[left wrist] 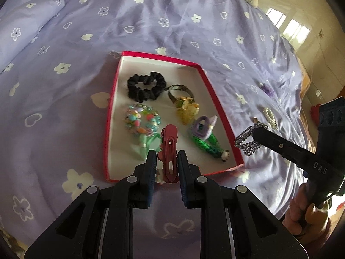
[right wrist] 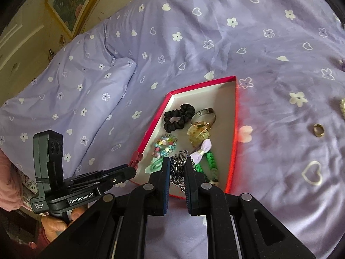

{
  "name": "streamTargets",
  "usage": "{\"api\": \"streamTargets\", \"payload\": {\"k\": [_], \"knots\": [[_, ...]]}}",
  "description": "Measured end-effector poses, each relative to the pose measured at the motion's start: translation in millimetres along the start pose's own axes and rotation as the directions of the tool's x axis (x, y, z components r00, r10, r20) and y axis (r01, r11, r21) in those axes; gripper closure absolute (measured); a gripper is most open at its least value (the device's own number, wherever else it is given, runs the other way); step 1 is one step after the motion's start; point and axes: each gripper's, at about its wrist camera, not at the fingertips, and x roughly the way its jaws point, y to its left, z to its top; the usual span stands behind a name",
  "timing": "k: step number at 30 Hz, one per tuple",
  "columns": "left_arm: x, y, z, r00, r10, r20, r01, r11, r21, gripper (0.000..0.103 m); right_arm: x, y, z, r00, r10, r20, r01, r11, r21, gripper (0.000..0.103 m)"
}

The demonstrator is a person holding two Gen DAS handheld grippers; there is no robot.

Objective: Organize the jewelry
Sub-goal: 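Carry the pink clip and silver chain into the box with both tools, then open both tools to release the clip and chain in the box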

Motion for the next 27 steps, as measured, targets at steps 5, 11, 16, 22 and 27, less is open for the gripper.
{"api": "streamTargets", "payload": {"k": [5, 11, 16, 22, 27], "knots": [[10, 8, 8, 1.000, 0.014, -0.008, -0.014, 1.000, -0.003, 0.085, 15, -1, 8, 1.000, -0.005, -0.016, 0.005, 1.000, -0.007, 0.091], [31, 12, 12, 0.998, 0.047, -0.044, -0.046, 0.999, 0.018, 0.085, 45, -15, 0, 0.995, -0.041, -0.092, 0.041, 0.999, 0.001, 0.091], [46, 13, 11, 0.995, 0.066, -0.073, -0.064, 0.998, 0.028, 0.085, 61, -24, -8, 0.988, -0.071, -0.134, 0.072, 0.997, 0.003, 0.091], [54, 14, 9, 0.992, 0.088, -0.086, -0.086, 0.996, 0.034, 0.085, 69, -28, -8, 0.983, -0.090, -0.159, 0.090, 0.996, -0.009, 0.091], [56, 15, 9, 0.991, 0.095, -0.092, -0.092, 0.995, 0.032, 0.085, 73, -27, -6, 0.981, -0.093, -0.170, 0.091, 0.996, -0.016, 0.090]]}}
